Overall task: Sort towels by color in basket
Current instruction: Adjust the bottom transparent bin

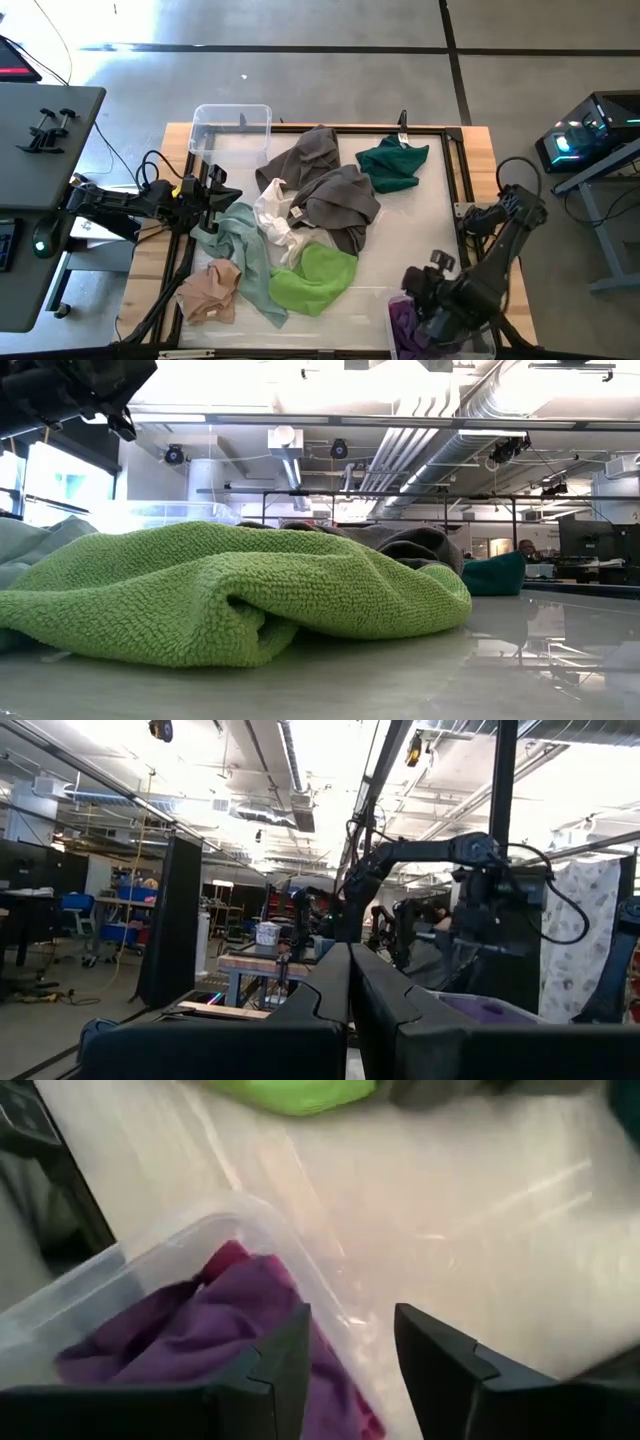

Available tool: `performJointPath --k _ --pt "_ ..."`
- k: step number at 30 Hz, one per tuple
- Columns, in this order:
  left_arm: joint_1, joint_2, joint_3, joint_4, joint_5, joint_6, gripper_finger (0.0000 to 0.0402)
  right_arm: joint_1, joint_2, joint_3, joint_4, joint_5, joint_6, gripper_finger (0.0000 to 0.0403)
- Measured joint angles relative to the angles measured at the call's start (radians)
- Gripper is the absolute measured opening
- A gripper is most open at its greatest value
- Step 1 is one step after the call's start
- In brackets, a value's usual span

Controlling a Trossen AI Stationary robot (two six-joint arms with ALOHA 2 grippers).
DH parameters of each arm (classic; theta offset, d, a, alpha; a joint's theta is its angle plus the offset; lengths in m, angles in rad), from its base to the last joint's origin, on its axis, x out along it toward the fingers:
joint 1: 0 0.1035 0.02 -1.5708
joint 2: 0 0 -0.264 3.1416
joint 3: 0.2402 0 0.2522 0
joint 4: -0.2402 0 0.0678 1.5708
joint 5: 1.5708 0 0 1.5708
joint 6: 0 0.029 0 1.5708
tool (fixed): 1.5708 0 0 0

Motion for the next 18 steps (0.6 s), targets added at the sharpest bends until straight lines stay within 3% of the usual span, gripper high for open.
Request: performJointPath --k 4,12,18 --pt "0.000 0.000 0.000 -0.002 0.000 0.001 0.0000 -0.028 0.002 -0.097 0.102 -0.070 -0.186 0.0142" --pt "0.000 0.000 0.000 0.000 0.000 0.001 0.0000 -0.075 0.003 -0.238 0.178 -0.217 -0.227 0.0137" --pt "0.000 0.000 0.000 0.000 0.000 0.000 0.0000 -0.076 0.002 -0.249 0.175 -0.292 -0.244 0.0073"
